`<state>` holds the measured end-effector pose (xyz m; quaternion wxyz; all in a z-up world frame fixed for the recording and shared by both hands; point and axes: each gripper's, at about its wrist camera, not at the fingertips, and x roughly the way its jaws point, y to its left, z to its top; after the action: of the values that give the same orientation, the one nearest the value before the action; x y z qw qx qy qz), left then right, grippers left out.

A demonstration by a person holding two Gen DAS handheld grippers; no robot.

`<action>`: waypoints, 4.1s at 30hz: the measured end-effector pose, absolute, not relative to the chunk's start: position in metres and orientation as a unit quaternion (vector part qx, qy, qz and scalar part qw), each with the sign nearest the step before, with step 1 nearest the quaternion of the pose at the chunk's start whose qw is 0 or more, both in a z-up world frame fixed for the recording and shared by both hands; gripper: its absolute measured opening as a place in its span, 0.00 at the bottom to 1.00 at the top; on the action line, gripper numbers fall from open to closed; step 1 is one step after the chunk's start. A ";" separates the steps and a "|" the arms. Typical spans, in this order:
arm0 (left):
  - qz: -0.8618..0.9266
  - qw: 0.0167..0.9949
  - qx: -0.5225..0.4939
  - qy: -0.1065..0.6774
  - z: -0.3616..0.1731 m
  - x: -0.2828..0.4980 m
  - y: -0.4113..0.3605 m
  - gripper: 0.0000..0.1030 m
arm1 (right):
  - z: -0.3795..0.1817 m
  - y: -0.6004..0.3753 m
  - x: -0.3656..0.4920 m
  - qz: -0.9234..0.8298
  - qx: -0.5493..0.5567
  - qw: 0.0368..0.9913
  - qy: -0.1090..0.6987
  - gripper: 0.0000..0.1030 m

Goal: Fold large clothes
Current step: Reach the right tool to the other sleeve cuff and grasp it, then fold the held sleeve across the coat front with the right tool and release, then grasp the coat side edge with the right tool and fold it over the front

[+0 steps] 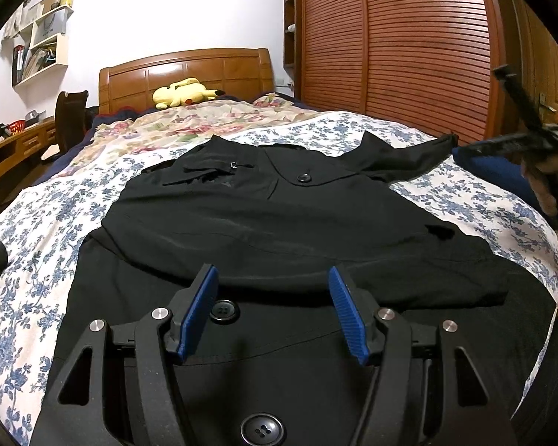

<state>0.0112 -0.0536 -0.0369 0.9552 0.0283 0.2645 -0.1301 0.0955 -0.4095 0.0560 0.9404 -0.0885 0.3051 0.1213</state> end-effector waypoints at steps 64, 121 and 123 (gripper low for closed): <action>-0.144 0.951 0.007 0.273 -0.038 0.013 -0.047 0.61 | 0.076 -0.306 0.106 0.235 -0.156 0.912 0.297 0.08; -0.155 0.948 0.008 0.279 -0.043 0.012 -0.053 0.61 | -0.006 -0.362 0.230 0.069 -0.066 0.922 0.375 0.65; -0.155 0.948 0.008 0.279 -0.042 0.013 -0.052 0.61 | -0.008 -0.366 0.228 0.075 -0.055 0.926 0.365 0.65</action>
<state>0.0130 -0.0522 -0.0424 0.9477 0.0081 0.2789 -0.1549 0.2279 -0.3659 -0.0084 0.9264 -0.0551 0.3650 0.0747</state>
